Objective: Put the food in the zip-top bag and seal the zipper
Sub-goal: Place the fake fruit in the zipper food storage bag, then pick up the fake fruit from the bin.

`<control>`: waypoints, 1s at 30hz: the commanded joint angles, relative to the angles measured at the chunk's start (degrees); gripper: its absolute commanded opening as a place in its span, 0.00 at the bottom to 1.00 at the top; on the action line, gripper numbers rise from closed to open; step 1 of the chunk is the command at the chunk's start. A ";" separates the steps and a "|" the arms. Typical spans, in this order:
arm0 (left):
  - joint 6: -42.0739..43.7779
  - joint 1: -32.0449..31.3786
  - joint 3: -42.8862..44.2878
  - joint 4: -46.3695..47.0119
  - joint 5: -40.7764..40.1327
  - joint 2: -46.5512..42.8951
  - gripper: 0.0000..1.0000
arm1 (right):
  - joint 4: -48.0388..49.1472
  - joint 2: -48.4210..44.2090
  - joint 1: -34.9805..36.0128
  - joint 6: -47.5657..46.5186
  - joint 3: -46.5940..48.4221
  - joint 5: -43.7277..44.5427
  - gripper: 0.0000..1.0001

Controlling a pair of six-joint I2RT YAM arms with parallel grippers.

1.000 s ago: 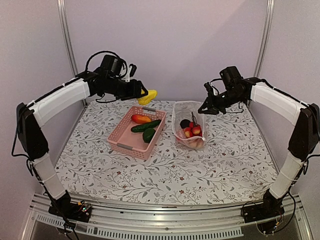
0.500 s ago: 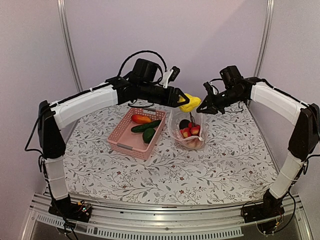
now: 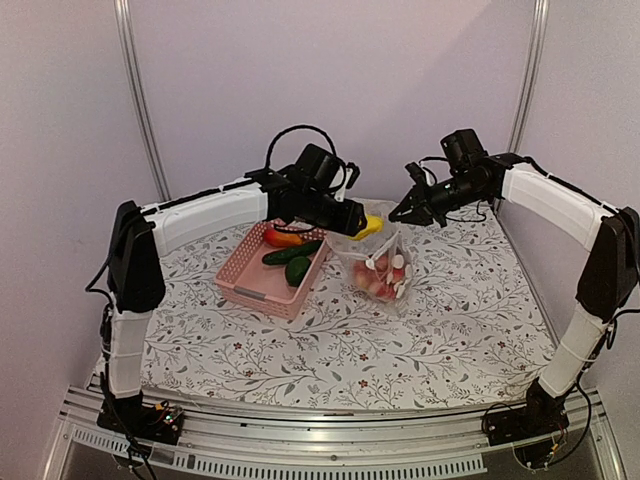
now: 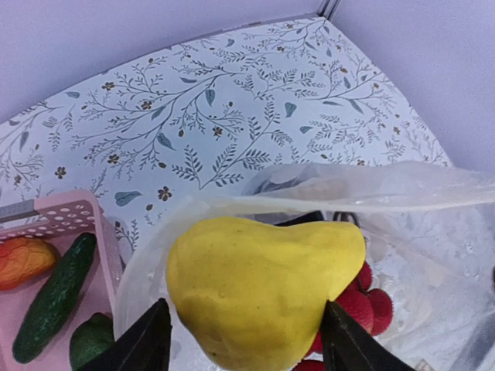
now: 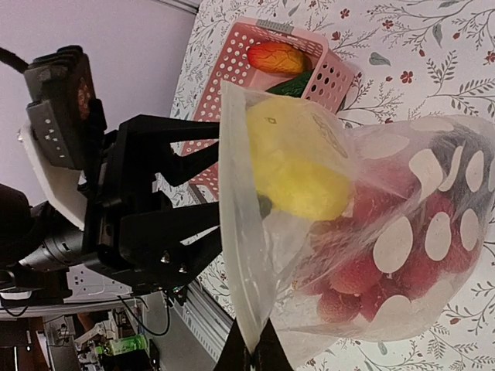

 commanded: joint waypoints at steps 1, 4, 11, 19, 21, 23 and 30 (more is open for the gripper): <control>-0.35 -0.81 3.06 -4.54 -9.74 2.90 0.74 | 2.52 -0.51 0.17 1.88 1.72 -4.07 0.00; -1.10 -0.78 3.81 -4.18 -10.52 0.93 0.87 | 3.14 -0.45 0.01 2.63 1.73 -4.83 0.00; 0.89 -0.80 3.04 -0.33 -4.67 -8.53 0.94 | 3.82 -0.28 -0.54 3.44 1.25 -5.13 0.00; 1.11 0.69 -7.97 2.62 0.35 -18.99 0.91 | 3.97 -0.81 -0.98 3.81 1.45 -4.53 0.00; -1.58 2.82 -9.28 -0.93 -3.76 -19.39 0.89 | 4.10 -1.42 -1.07 3.91 1.55 -4.15 0.00; -3.48 5.27 -11.78 -3.24 -4.45 -19.88 0.86 | 4.09 -1.76 -1.07 3.86 1.21 -4.01 0.00; -4.96 14.07 -20.37 -5.30 1.03 -18.77 0.78 | 4.19 -3.16 -1.29 3.26 -2.00 -3.59 0.00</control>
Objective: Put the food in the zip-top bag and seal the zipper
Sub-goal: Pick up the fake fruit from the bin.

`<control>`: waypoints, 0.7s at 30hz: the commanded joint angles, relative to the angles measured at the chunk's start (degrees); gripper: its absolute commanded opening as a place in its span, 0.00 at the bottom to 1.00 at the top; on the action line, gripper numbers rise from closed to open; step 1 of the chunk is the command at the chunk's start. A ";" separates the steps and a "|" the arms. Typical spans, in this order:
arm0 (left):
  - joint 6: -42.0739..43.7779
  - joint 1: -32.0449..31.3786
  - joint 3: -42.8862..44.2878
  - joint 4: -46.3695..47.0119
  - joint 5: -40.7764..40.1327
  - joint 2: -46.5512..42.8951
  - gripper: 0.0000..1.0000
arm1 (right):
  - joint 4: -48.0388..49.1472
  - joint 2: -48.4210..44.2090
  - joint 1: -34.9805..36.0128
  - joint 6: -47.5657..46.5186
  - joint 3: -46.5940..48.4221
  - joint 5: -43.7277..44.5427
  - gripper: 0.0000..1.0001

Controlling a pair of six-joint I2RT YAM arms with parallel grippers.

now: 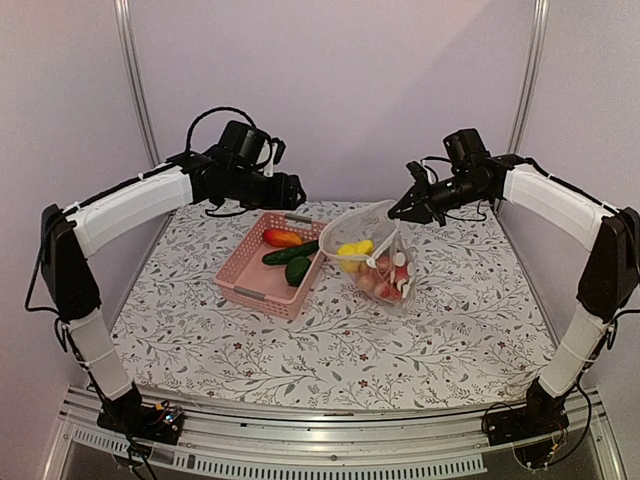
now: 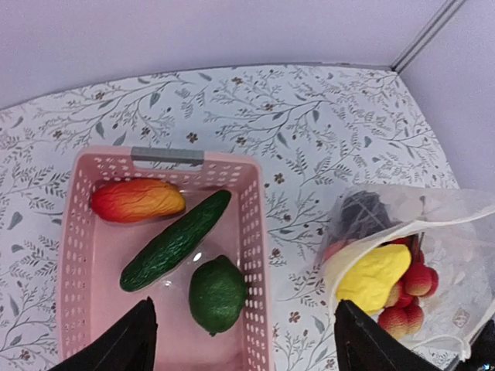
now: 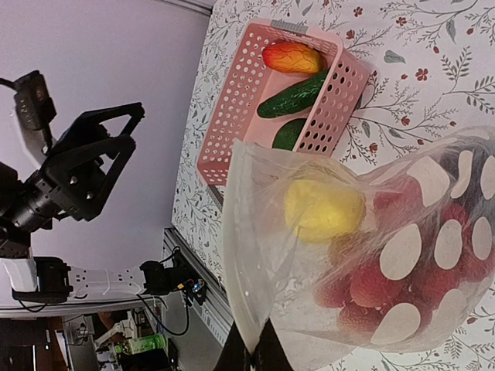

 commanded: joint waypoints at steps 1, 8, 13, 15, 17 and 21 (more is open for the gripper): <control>0.19 4.78 -4.20 -4.14 3.80 2.95 0.78 | 1.59 -3.01 -0.48 -0.13 -1.47 0.19 0.00; 5.49 5.94 0.70 -9.70 7.75 13.83 0.86 | 1.59 -3.36 -0.57 -0.11 -1.79 0.20 0.00; 2.39 5.97 2.12 -10.50 10.71 18.62 0.87 | 1.59 -4.01 -0.72 -0.17 -2.50 0.42 0.00; 1.20 5.95 2.38 -10.14 12.41 19.95 0.86 | 1.59 -4.29 -0.76 -0.10 -3.02 0.55 0.00; 0.36 5.89 2.48 -9.30 14.74 21.16 0.85 | 1.59 -4.71 -0.83 -0.19 -3.66 0.69 0.00; -0.66 5.74 2.81 -8.89 17.79 23.57 0.82 | 1.54 -5.21 -0.92 -0.19 -4.31 0.80 0.00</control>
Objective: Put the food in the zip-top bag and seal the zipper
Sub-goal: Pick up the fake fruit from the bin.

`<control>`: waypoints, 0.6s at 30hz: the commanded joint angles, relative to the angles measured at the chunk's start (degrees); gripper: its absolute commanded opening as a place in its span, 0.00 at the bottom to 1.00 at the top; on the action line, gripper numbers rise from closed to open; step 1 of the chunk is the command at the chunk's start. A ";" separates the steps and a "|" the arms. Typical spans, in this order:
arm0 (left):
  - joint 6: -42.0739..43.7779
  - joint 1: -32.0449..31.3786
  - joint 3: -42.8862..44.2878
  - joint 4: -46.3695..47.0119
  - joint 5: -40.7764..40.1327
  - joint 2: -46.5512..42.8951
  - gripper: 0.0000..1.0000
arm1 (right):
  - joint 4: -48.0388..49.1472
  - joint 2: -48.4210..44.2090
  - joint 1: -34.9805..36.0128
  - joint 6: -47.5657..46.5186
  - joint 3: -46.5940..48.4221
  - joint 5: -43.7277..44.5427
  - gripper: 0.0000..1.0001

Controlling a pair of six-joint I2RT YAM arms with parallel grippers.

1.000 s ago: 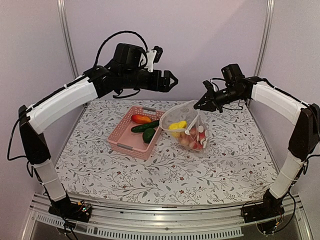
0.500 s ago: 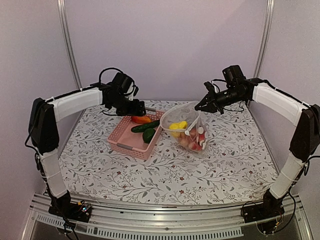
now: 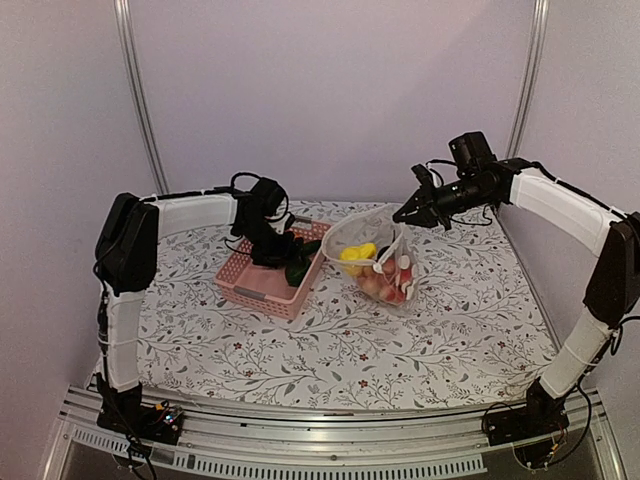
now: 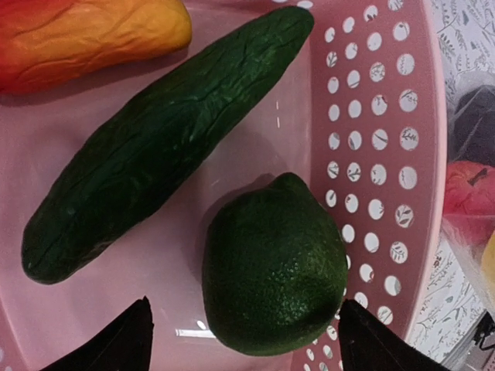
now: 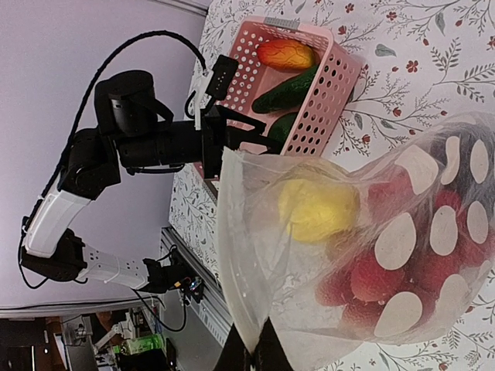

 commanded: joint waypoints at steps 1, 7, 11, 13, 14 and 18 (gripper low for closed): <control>-1.70 -0.42 1.93 0.08 4.99 2.43 0.81 | 1.19 -2.66 -0.53 -0.13 -0.95 0.40 0.00; -1.65 -0.60 1.56 0.13 5.35 3.20 0.76 | 1.28 -2.66 -0.62 -0.12 -1.29 0.37 0.00; -0.91 -0.51 1.07 0.26 6.43 3.32 0.68 | 1.37 -2.64 -0.61 -0.10 -1.61 0.27 0.00; -0.79 -0.51 0.98 0.11 6.71 2.97 0.59 | 1.39 -2.67 -0.62 -0.12 -1.61 0.31 0.00; -0.79 -0.52 0.78 0.15 6.65 2.52 0.55 | 1.45 -2.66 -0.62 -0.13 -1.53 0.37 0.00; -0.96 -0.23 0.15 -0.54 4.40 -0.82 0.47 | 1.54 -2.37 -0.65 -0.14 -1.52 0.16 0.00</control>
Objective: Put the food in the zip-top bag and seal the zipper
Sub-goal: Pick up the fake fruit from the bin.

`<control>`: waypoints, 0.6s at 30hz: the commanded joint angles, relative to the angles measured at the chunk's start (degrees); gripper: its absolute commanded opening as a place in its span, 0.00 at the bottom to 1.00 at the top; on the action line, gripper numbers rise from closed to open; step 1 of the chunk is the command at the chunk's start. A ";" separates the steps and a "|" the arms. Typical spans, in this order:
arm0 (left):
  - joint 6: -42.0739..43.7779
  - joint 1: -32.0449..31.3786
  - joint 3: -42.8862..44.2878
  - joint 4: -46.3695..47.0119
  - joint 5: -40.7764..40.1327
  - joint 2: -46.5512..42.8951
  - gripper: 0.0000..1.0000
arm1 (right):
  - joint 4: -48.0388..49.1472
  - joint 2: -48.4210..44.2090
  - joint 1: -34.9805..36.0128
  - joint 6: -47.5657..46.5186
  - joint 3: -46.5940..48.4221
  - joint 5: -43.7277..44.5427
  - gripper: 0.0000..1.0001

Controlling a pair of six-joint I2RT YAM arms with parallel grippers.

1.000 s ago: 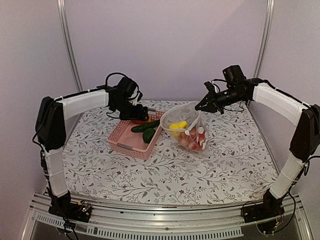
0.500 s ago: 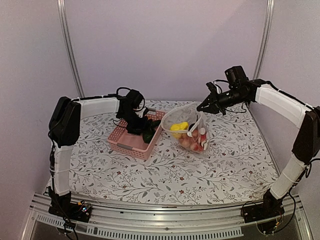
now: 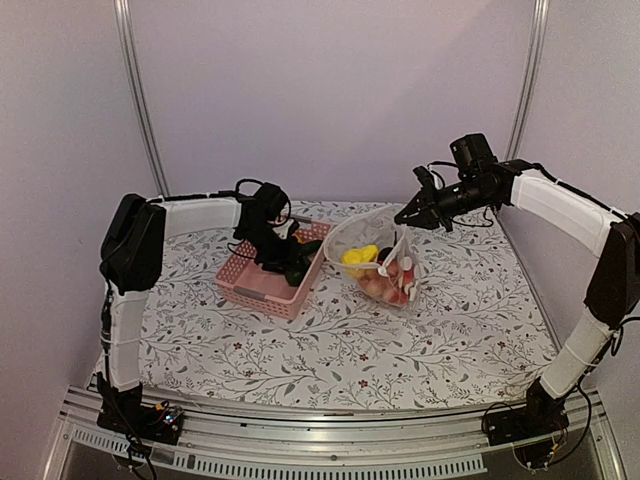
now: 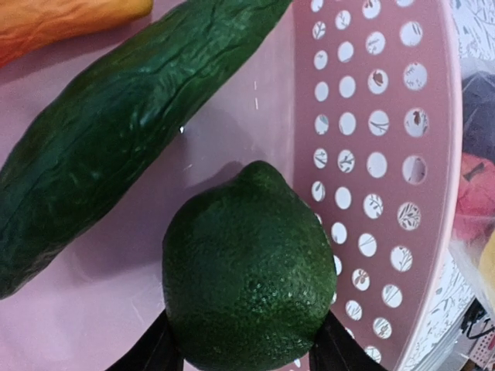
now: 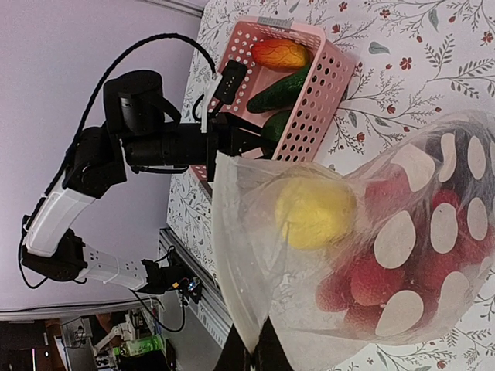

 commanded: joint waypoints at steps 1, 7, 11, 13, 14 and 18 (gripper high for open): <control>0.39 0.02 -0.73 -1.23 -2.02 -4.72 0.46 | 1.49 -1.64 -0.33 -0.11 -0.29 -0.18 0.00; -0.07 0.57 -0.63 -2.05 -6.02 -12.16 0.42 | 1.51 -1.55 -0.35 -0.53 -0.28 -0.07 0.00; -1.45 0.39 1.37 -1.41 -4.98 -15.74 0.40 | 1.56 -1.06 -0.33 -0.71 0.18 -0.39 0.00; -2.32 0.20 1.63 1.43 -2.39 -18.30 0.39 | 1.52 -0.69 -0.36 -0.70 0.42 -0.44 0.00; -2.73 0.06 1.40 3.53 -0.47 -19.48 0.39 | 1.58 -0.60 -0.36 -0.76 0.51 -0.57 0.00; -2.65 -1.84 1.28 12.43 7.42 -22.34 0.37 | 1.80 0.07 -0.36 -0.72 1.12 -1.10 0.00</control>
